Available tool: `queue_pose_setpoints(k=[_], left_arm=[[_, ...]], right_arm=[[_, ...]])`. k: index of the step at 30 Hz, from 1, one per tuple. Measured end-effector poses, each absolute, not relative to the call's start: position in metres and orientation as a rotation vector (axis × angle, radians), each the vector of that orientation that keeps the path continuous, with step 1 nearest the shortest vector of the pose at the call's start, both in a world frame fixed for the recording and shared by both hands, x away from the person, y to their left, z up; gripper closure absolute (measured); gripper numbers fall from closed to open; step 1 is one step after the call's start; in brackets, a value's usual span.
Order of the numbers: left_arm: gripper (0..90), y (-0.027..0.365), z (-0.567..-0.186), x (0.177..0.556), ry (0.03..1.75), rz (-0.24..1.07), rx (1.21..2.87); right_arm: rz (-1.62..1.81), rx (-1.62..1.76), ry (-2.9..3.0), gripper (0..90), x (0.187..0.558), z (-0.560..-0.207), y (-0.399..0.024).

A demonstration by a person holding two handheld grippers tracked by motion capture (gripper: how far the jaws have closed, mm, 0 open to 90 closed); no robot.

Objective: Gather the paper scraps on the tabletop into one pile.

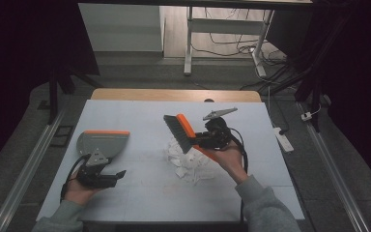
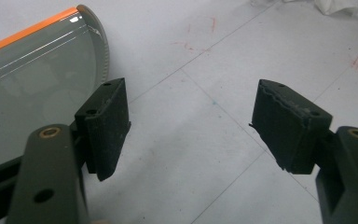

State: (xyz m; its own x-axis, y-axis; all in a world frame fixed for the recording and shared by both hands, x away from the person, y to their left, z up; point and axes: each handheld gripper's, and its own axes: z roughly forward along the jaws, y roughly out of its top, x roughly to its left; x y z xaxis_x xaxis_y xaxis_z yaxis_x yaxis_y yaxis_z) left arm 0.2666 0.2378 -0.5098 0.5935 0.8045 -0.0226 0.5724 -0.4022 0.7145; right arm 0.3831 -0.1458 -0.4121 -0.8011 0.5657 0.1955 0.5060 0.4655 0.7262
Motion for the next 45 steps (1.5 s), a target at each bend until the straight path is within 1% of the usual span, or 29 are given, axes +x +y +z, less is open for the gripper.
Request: queue_pose_setpoints(k=[13, 24, 29, 32, 37, 45], left_arm=[[28.4, 0.235, -0.508, 0.268, 1.078, 0.428, 2.122], [28.5, 0.236, -0.506, 0.264, 1.063, 0.444, 2.111], [28.4, 0.234, -0.506, 0.264, 1.064, 0.443, 2.114], [28.4, 0.235, -0.506, 0.264, 1.065, 0.444, 2.112], [28.4, 0.235, -0.506, 0.264, 1.063, 0.445, 2.11], [28.4, 0.235, -0.506, 0.264, 1.059, 0.444, 2.107]], right_arm=[[1.254, 0.984, 2.569, 70.5, 0.362, -0.428, -0.208], [1.178, 1.027, 2.456, 70.5, 0.329, -0.443, -0.264], [1.188, 1.067, 2.409, 70.5, 0.321, -0.452, -0.289], [1.183, 1.069, 2.401, 70.5, 0.32, -0.457, -0.296], [1.173, 1.062, 2.409, 70.5, 0.322, -0.463, -0.297], [1.165, 1.04, 2.404, 70.5, 0.321, -0.463, -0.298]])
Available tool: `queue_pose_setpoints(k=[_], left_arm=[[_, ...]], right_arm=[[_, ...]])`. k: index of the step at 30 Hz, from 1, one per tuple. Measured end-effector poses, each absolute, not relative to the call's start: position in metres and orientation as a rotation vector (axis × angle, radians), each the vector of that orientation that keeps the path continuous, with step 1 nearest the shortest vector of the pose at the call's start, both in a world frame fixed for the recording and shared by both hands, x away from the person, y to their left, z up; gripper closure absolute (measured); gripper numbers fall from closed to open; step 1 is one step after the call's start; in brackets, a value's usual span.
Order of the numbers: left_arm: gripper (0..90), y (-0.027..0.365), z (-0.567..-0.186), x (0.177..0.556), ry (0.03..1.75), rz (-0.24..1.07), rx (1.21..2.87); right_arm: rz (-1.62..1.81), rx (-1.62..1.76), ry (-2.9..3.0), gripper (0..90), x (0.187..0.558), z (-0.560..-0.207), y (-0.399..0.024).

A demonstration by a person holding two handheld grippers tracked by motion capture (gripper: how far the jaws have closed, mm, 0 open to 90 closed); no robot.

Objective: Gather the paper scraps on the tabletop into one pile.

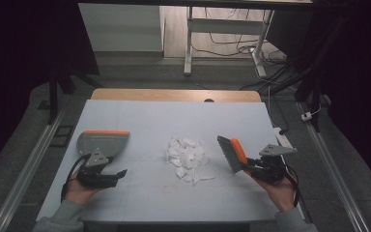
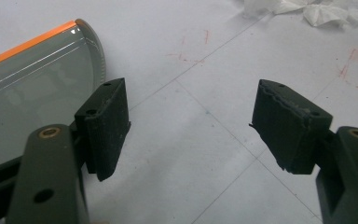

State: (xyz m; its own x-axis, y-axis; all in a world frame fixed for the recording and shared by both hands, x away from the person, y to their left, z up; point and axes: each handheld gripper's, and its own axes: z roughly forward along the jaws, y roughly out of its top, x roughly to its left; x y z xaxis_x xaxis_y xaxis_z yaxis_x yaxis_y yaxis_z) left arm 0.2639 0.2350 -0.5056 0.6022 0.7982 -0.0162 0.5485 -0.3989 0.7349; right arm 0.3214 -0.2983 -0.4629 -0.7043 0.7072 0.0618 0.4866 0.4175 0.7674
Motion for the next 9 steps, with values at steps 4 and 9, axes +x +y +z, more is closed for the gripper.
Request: queue_pose_setpoints(k=[4, 9], left_arm=[[28.4, 0.2352, -0.5054, 0.264, 1.06, 0.445, 2.106], [28.4, 0.2355, -0.5055, 0.2641, 1.061, 0.445, 2.106]], right_arm=[[1.169, 1.045, 2.4, 70.5, 0.3213, -0.4628, -0.2995], [1.18, 1.045, 2.394, 70.5, 0.3207, -0.4617, -0.3005]])
